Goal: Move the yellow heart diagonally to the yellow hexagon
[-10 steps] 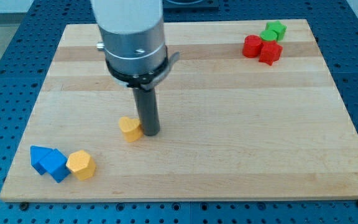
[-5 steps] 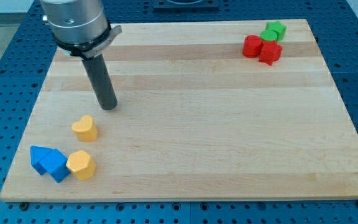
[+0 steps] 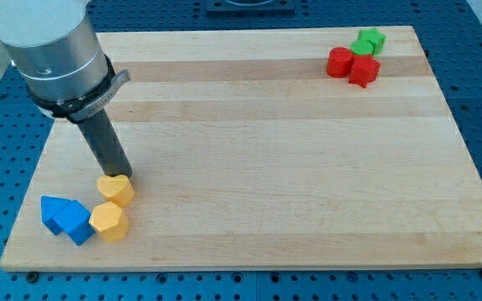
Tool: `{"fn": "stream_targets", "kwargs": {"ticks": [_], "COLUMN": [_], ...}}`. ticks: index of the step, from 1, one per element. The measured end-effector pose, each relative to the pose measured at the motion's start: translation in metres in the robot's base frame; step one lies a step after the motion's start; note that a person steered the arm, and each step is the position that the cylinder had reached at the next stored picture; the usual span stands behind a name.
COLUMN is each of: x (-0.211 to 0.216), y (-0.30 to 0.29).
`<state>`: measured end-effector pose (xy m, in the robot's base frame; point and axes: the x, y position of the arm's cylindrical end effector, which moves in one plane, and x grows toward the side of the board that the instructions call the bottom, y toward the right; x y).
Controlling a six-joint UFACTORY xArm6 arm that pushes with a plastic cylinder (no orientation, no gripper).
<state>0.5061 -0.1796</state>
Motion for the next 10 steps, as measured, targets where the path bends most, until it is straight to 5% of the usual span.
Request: {"fn": "stream_targets", "kwargs": {"ticks": [5,10], "x": [0.022,0.026], "y": [0.048,0.009]}}
